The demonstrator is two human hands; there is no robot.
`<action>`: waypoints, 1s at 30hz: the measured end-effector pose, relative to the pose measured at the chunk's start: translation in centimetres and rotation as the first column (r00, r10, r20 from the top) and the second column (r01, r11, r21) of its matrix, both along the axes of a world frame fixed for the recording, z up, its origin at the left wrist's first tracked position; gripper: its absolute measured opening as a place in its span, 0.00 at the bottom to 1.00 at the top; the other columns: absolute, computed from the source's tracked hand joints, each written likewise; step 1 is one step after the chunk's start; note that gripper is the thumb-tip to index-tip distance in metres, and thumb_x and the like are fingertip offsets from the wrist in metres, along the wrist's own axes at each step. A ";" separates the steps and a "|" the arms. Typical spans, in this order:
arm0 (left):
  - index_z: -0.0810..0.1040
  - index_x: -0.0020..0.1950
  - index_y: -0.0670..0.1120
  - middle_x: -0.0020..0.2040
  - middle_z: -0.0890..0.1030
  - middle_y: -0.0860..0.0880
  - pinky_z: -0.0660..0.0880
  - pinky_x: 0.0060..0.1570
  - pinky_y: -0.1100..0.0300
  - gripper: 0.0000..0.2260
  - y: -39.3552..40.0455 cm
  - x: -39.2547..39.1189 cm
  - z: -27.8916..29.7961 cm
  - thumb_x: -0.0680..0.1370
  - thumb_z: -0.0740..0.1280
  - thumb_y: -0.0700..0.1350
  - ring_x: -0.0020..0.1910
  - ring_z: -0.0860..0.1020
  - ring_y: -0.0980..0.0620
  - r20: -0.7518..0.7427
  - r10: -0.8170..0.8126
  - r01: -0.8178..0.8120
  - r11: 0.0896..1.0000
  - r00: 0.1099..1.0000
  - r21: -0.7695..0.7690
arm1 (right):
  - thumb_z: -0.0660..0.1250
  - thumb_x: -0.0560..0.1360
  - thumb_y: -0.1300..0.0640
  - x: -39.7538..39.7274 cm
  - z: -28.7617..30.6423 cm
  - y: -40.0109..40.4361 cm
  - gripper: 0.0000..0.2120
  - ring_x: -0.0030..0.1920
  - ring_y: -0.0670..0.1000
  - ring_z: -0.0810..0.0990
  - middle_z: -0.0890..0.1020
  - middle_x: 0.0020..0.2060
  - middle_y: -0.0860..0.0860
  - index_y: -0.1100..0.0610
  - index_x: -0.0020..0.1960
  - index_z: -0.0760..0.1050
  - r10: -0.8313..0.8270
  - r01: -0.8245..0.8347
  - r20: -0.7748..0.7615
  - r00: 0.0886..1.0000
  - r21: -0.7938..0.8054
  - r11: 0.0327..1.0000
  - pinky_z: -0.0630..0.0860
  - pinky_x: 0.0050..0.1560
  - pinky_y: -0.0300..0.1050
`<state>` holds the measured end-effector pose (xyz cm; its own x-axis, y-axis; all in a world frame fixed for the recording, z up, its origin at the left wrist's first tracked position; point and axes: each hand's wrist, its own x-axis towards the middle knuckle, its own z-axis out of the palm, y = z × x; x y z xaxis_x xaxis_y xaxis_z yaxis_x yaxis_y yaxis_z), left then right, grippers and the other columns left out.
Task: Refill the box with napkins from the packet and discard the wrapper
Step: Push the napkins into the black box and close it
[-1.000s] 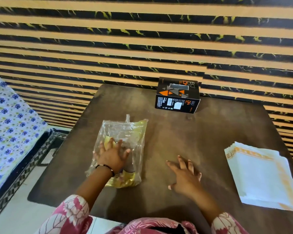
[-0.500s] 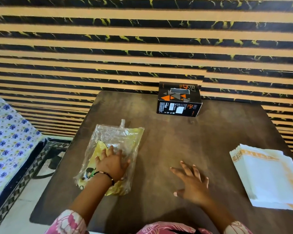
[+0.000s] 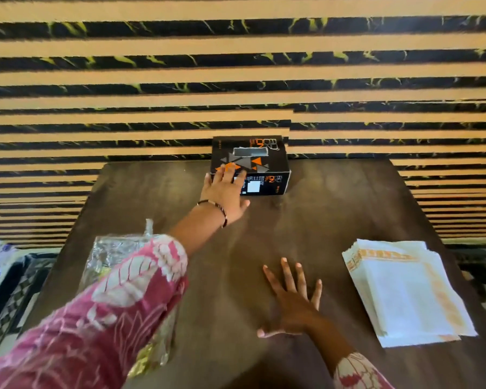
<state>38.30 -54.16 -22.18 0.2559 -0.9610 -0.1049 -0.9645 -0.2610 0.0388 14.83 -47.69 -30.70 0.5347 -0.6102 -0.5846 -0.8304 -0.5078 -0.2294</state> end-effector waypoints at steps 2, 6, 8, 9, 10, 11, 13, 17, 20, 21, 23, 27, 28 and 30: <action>0.47 0.75 0.50 0.77 0.48 0.46 0.48 0.72 0.41 0.32 -3.0 0.5 -0.2 0.77 0.60 0.56 0.75 0.46 0.43 0.003 -0.003 0.003 1.000 1.000 0.008 | 0.71 0.54 0.29 -0.1 -0.2 -0.1 0.61 0.69 0.56 0.22 0.25 0.71 0.47 0.34 0.69 0.29 -0.006 0.006 0.015 1.000 0.009 1.000 0.29 0.64 0.73; 0.51 0.74 0.50 0.75 0.54 0.45 0.54 0.71 0.39 0.32 -6.0 1.2 -1.0 0.75 0.63 0.54 0.73 0.53 0.40 -0.084 0.101 -0.099 0.995 0.991 0.022 | 0.70 0.53 0.29 -0.2 -0.7 -0.2 0.62 0.69 0.55 0.22 0.25 0.71 0.47 0.34 0.69 0.29 -0.012 0.012 0.025 1.000 0.010 1.000 0.29 0.63 0.73; 0.49 0.74 0.51 0.76 0.52 0.46 0.53 0.71 0.39 0.34 -5.6 1.3 -1.6 0.75 0.63 0.55 0.73 0.53 0.40 -0.021 0.090 -0.089 0.995 0.996 0.047 | 0.70 0.53 0.29 -0.2 -0.9 -0.3 0.62 0.68 0.55 0.21 0.24 0.70 0.47 0.34 0.69 0.29 -0.009 0.009 0.032 0.999 0.004 1.000 0.28 0.63 0.73; 0.48 0.74 0.52 0.76 0.51 0.46 0.52 0.71 0.39 0.35 -5.2 1.3 -2.0 0.74 0.64 0.55 0.73 0.52 0.40 0.003 0.071 -0.071 0.997 0.997 0.041 | 0.71 0.53 0.29 -0.2 -1.0 -0.2 0.61 0.68 0.55 0.21 0.24 0.70 0.47 0.34 0.69 0.29 -0.010 0.010 0.037 0.999 0.002 1.000 0.28 0.62 0.73; 0.47 0.74 0.53 0.76 0.51 0.46 0.52 0.71 0.39 0.36 -4.6 1.4 -2.2 0.74 0.64 0.55 0.73 0.52 0.40 0.014 0.054 -0.054 0.998 0.998 0.028 | 0.71 0.54 0.30 -0.2 -1.0 -0.3 0.61 0.68 0.55 0.21 0.24 0.70 0.46 0.34 0.69 0.29 -0.011 0.011 0.043 0.999 0.002 1.000 0.28 0.62 0.73; 0.46 0.74 0.54 0.76 0.51 0.47 0.53 0.71 0.38 0.36 -4.1 1.5 -2.3 0.73 0.65 0.55 0.73 0.52 0.41 0.010 0.042 -0.042 0.999 0.999 0.020 | 0.71 0.54 0.30 -0.2 -1.0 -0.2 0.61 0.68 0.55 0.21 0.24 0.70 0.47 0.34 0.69 0.29 -0.014 0.014 0.052 0.999 0.005 1.000 0.27 0.62 0.73; 0.48 0.74 0.55 0.76 0.52 0.48 0.54 0.70 0.38 0.36 -2.9 1.8 -2.3 0.73 0.65 0.54 0.73 0.52 0.42 -0.018 0.037 -0.037 0.999 0.999 0.015 | 0.71 0.55 0.30 -0.2 -0.9 -0.2 0.60 0.68 0.56 0.21 0.25 0.71 0.47 0.34 0.70 0.30 -0.006 0.006 0.067 0.998 0.009 1.000 0.27 0.62 0.73; 0.52 0.74 0.55 0.75 0.57 0.48 0.56 0.70 0.40 0.32 0.4 1.4 -1.1 0.74 0.65 0.53 0.72 0.55 0.41 -0.051 0.013 -0.012 1.000 0.999 0.018 | 0.71 0.55 0.30 -0.3 -0.7 -0.1 0.60 0.68 0.55 0.21 0.26 0.72 0.48 0.35 0.70 0.30 -0.011 0.012 0.085 0.996 -0.011 1.000 0.28 0.62 0.73; 0.58 0.72 0.56 0.72 0.62 0.48 0.64 0.65 0.43 0.26 4.2 0.2 -0.4 0.75 0.62 0.52 0.68 0.61 0.41 -0.040 -0.010 0.010 1.000 0.999 0.014 | 0.71 0.56 0.30 -0.3 -0.7 0.0 0.60 0.67 0.54 0.21 0.23 0.69 0.46 0.36 0.70 0.30 0.001 -0.001 0.073 0.997 -0.010 1.000 0.29 0.63 0.73; 0.62 0.70 0.55 0.69 0.66 0.47 0.66 0.62 0.44 0.22 5.2 -0.1 0.0 0.76 0.60 0.52 0.66 0.64 0.42 -0.016 -0.009 0.009 1.000 1.000 -0.019 | 0.71 0.57 0.31 -0.3 -0.8 0.0 0.59 0.67 0.54 0.21 0.22 0.68 0.46 0.36 0.70 0.30 -0.008 0.009 0.093 0.996 -0.009 1.000 0.29 0.64 0.73; 0.69 0.65 0.52 0.63 0.73 0.46 0.68 0.58 0.46 0.16 5.9 -0.3 1.2 0.78 0.56 0.52 0.61 0.70 0.42 -0.004 0.042 -0.042 0.996 0.999 -0.080 | 0.71 0.59 0.33 -0.4 -0.6 -0.1 0.56 0.71 0.54 0.24 0.26 0.71 0.45 0.36 0.71 0.34 -0.048 0.048 0.141 0.989 -0.002 0.999 0.31 0.66 0.71; 0.61 0.71 0.49 0.70 0.66 0.44 0.63 0.65 0.42 0.23 3.5 -0.6 1.6 0.79 0.53 0.57 0.69 0.63 0.41 -0.088 0.129 -0.137 0.986 0.988 -0.090 | 0.71 0.63 0.38 -1.7 -0.4 0.0 0.51 0.75 0.54 0.33 0.35 0.76 0.47 0.41 0.74 0.40 -0.138 0.148 0.186 0.973 -0.040 0.988 0.37 0.72 0.63; 0.57 0.73 0.49 0.74 0.61 0.45 0.58 0.68 0.39 0.26 2.8 -1.0 1.0 0.78 0.51 0.59 0.72 0.57 0.41 -0.125 0.156 -0.161 0.986 0.980 -0.034 | 0.70 0.64 0.37 -2.2 -0.5 0.2 0.50 0.75 0.54 0.34 0.35 0.76 0.48 0.41 0.75 0.40 -0.140 0.153 0.182 0.973 -0.060 0.986 0.38 0.72 0.61; 0.49 0.75 0.52 0.77 0.49 0.48 0.46 0.71 0.35 0.29 2.1 -2.0 -0.8 0.77 0.47 0.63 0.75 0.45 0.43 -0.147 0.219 -0.209 0.974 0.965 0.084 | 0.66 0.67 0.35 -3.2 -0.6 0.6 0.47 0.75 0.55 0.35 0.36 0.76 0.48 0.42 0.75 0.39 -0.138 0.158 0.186 0.973 -0.100 0.982 0.39 0.73 0.61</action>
